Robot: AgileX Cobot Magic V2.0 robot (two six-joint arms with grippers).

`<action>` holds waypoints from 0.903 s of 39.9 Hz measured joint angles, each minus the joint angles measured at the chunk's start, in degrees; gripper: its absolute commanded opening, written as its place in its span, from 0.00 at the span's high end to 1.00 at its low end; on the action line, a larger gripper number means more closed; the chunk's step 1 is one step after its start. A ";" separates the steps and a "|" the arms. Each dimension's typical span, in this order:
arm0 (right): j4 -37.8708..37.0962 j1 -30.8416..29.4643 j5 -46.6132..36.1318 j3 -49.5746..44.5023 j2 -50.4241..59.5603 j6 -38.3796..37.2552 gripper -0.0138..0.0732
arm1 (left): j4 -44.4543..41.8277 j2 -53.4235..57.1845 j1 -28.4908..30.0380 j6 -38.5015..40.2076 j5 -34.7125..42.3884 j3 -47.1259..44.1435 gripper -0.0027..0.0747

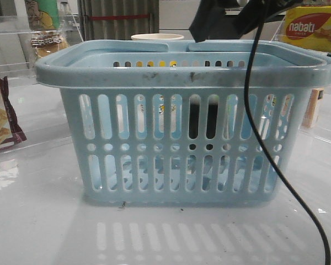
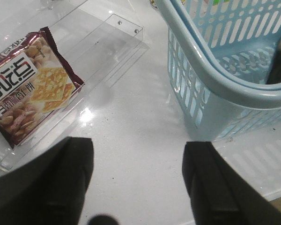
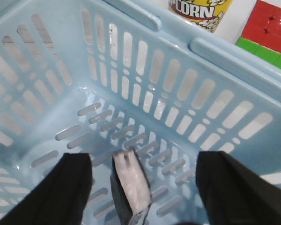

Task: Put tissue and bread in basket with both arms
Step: 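Carry the tissue pack over the blue basket and open the right gripper, then raise the right gripper out of the basket and pull it back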

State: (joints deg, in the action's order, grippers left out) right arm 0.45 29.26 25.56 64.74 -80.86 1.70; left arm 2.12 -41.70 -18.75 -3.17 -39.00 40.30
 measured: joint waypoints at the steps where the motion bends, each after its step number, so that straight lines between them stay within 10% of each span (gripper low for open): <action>1: 0.00 0.00 -0.26 -0.02 0.00 0.00 0.14 | 0.00 0.00 0.00 0.00 0.00 0.00 0.35; 36: -0.98 0.00 12.45 -8.59 26.07 0.00 0.14 | 0.00 0.00 0.00 0.00 0.03 0.00 0.35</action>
State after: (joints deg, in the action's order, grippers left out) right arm -0.54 29.26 38.00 56.15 -54.80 1.70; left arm 2.12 -41.70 -18.75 -3.17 -38.98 40.30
